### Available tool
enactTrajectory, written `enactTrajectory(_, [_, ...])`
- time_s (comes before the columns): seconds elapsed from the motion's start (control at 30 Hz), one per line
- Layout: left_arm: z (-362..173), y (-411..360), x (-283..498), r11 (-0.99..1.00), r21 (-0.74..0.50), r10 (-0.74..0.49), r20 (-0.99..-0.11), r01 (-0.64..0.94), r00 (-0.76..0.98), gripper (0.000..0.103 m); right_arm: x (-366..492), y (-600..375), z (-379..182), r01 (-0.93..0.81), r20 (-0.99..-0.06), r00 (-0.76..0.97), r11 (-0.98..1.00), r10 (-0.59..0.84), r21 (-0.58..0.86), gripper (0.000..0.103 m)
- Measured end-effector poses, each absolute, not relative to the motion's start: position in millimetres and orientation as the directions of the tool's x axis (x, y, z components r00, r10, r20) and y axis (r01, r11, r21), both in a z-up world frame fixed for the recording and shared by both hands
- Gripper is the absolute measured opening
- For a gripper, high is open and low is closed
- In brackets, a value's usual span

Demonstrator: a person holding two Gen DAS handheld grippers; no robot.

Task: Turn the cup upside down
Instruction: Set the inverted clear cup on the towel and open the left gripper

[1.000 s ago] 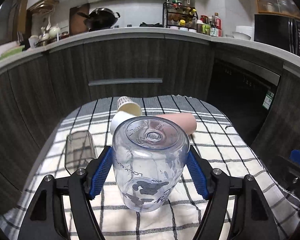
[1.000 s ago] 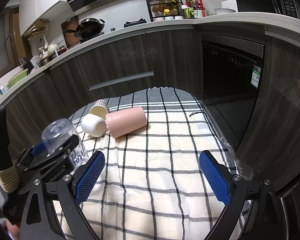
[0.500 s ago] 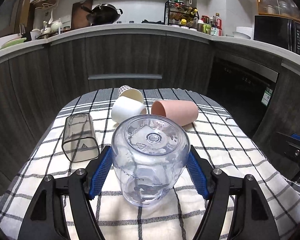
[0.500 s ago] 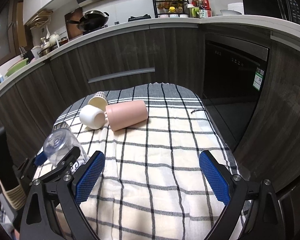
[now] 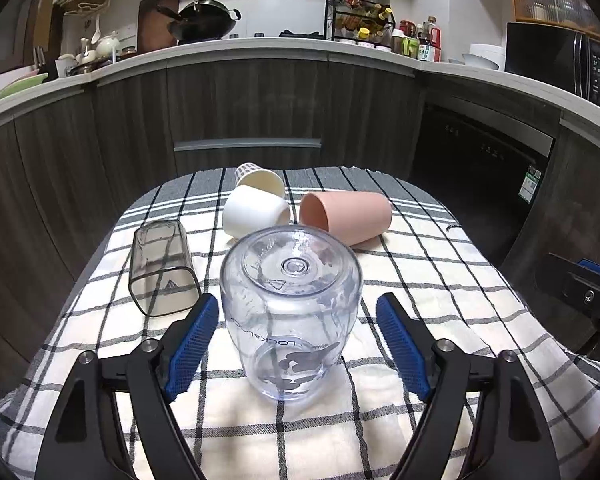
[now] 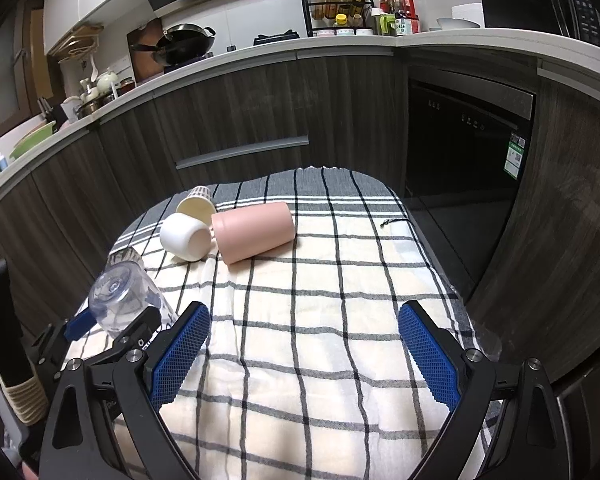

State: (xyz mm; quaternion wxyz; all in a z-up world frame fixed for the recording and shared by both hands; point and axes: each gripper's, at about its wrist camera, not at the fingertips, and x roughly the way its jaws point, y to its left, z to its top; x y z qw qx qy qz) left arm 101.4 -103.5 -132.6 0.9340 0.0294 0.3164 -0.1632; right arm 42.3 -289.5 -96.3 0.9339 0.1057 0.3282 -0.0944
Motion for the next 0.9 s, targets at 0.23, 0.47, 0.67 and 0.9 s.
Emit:
enactTrajectory(0.23, [-110, -95, 87, 0.941, -0.044, -0.295, -0.591, 0.336, 0.750, 0.084, 33, -285, -83, 0.250, -0.619, 0.778, 0.958, -0.111, 0.141, 0.095])
enactTrajectory(0.47, [-74, -73, 67, 0.952, -0.053, -0.273, -0.588, 0.301, 0.761, 0.089, 19, -270, -58, 0.244, -0.590, 0.798, 0.961, -0.121, 0.134, 0.095])
enactTrajectory(0.67, [-51, -57, 51, 0.963, -0.047, -0.237, -0.615, 0.265, 0.752, 0.089, 6, -256, -41, 0.245, -0.582, 0.803, 0.961, -0.127, 0.129, 0.095])
enactTrajectory(0.9, [-37, -40, 32, 0.970, -0.068, -0.225, -0.628, 0.235, 0.745, 0.089, -7, -243, -29, 0.253, -0.596, 0.792, 0.960, -0.133, 0.122, 0.095])
